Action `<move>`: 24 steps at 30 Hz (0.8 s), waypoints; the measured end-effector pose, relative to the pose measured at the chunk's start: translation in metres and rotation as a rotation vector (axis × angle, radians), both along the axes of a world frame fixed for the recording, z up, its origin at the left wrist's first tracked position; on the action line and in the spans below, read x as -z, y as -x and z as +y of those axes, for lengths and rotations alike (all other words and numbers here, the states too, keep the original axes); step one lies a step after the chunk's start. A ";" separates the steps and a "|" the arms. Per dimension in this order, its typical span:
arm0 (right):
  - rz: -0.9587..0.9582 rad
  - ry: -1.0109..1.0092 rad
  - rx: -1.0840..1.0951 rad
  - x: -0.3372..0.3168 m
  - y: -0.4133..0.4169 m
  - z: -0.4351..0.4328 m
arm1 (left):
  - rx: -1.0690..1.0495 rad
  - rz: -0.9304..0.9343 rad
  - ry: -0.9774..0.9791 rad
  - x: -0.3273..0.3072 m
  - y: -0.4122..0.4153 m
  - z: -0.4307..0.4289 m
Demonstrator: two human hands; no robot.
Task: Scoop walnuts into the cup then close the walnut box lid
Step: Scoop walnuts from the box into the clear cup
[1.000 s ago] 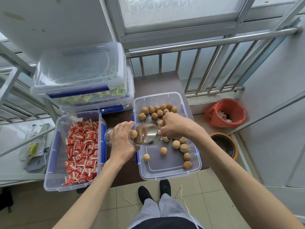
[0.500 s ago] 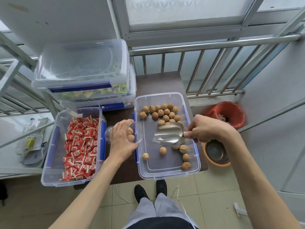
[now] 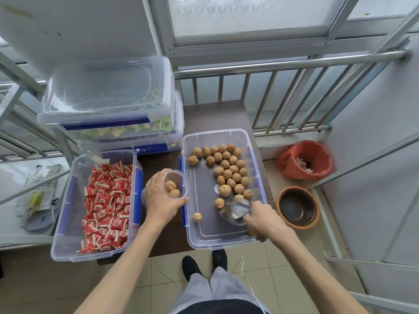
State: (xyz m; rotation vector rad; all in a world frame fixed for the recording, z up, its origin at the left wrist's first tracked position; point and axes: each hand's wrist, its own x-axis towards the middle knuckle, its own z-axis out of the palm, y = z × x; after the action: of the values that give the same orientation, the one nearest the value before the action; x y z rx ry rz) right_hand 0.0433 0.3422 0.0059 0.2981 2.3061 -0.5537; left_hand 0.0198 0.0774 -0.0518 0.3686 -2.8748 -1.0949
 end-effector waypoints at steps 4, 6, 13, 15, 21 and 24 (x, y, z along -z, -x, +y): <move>-0.055 0.122 0.192 0.023 -0.015 -0.013 | 0.002 0.004 -0.027 0.002 -0.002 -0.001; -0.024 0.157 0.253 0.036 -0.012 -0.018 | -0.004 0.010 -0.029 0.002 -0.002 -0.003; -0.075 0.468 0.583 0.072 0.016 -0.033 | -0.003 0.018 -0.050 0.003 -0.002 -0.002; -0.068 0.506 0.629 0.084 0.024 -0.037 | -0.008 0.020 -0.048 0.003 -0.003 -0.002; 0.009 0.545 0.646 0.102 0.047 -0.051 | -0.008 0.019 -0.065 0.002 -0.004 -0.001; 0.031 0.557 0.631 0.105 0.063 -0.057 | -0.014 0.013 -0.062 0.003 -0.004 -0.002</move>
State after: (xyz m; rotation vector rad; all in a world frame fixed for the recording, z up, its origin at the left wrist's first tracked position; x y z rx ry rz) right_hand -0.0201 0.2851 -0.0993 0.7441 1.9526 -1.4787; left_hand 0.0235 0.0757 -0.0545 0.3830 -2.8280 -1.1812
